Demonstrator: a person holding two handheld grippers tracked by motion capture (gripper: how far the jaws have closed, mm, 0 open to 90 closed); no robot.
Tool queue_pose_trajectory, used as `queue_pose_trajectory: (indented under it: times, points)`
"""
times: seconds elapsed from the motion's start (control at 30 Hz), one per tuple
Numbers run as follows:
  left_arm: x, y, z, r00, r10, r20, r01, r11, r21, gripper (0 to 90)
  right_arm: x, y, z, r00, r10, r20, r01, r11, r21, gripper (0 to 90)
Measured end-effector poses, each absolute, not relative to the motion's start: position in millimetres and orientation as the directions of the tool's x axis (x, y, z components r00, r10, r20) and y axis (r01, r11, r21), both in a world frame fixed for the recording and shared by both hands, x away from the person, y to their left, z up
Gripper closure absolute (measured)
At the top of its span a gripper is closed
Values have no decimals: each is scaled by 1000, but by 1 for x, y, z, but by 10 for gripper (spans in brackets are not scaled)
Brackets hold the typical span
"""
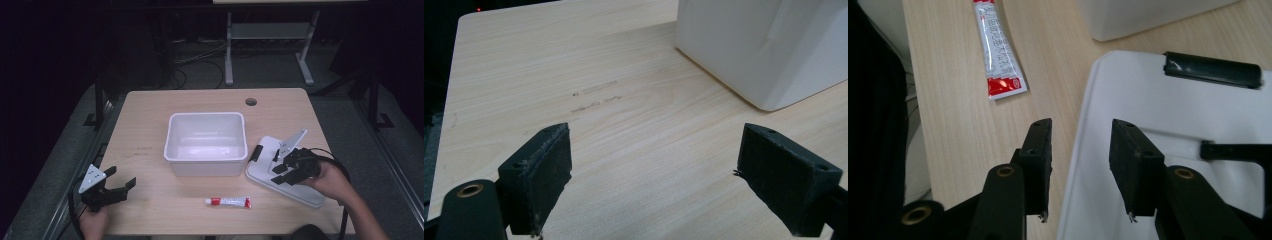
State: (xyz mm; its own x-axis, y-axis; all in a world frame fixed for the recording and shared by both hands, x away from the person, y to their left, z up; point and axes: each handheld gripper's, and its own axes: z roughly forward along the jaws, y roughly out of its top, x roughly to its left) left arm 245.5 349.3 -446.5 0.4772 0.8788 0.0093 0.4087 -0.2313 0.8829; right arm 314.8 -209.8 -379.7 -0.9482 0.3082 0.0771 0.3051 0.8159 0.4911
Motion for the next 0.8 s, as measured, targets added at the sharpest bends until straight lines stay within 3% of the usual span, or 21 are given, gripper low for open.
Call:
queue_pose_trajectory:
  times: [0.8]
  points:
    - [245, 351, -446, 474, 881, 9, 406, -228, 885, 134, 305, -161, -395, -975, 201, 90, 219, 848, 482, 548]
